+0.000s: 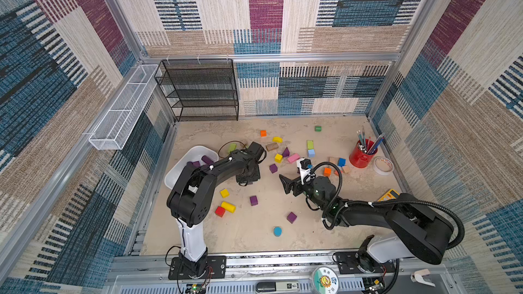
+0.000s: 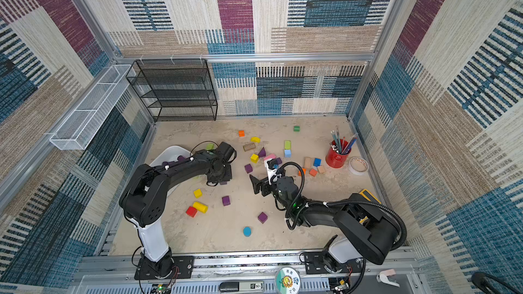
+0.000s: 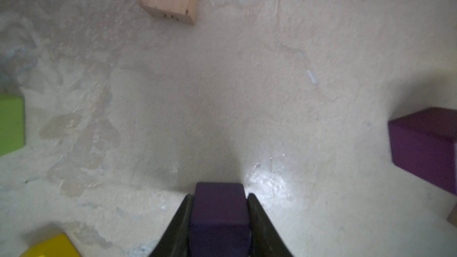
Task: Pick purple bricks into the storage bin
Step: Pick up the building block from the center of the board.
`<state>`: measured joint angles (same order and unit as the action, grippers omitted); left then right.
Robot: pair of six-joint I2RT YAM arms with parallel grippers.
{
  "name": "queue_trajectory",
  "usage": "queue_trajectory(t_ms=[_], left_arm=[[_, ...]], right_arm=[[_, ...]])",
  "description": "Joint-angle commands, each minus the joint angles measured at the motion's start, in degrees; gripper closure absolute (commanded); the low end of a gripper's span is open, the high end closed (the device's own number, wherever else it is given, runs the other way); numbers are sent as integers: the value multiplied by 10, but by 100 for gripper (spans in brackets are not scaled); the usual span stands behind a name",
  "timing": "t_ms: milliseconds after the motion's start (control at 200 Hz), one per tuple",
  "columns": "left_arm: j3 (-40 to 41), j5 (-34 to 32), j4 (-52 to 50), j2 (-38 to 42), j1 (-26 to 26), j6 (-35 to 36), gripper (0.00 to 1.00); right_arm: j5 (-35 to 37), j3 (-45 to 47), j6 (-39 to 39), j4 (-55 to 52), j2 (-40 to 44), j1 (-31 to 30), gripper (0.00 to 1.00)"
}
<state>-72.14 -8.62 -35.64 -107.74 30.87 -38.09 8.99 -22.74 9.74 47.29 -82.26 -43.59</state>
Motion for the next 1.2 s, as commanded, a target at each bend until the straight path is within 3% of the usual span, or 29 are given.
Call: queue_trajectory(t_ms=[0, 155, 726, 1192], left_arm=[[-9, 2, -12, -5, -1, 11, 67], [-15, 4, -17, -8, -4, 16, 75], [-34, -41, -33, 65, -28, 44, 76], [-8, -28, -14, 153, -167, 25, 76]], right_arm=[[0, 2, -6, 21, 5, 0, 0], [2, 2, -6, 21, 7, -1, 1], [0, 3, -6, 21, 10, -1, 0], [-4, 4, -4, 23, 10, -3, 0]])
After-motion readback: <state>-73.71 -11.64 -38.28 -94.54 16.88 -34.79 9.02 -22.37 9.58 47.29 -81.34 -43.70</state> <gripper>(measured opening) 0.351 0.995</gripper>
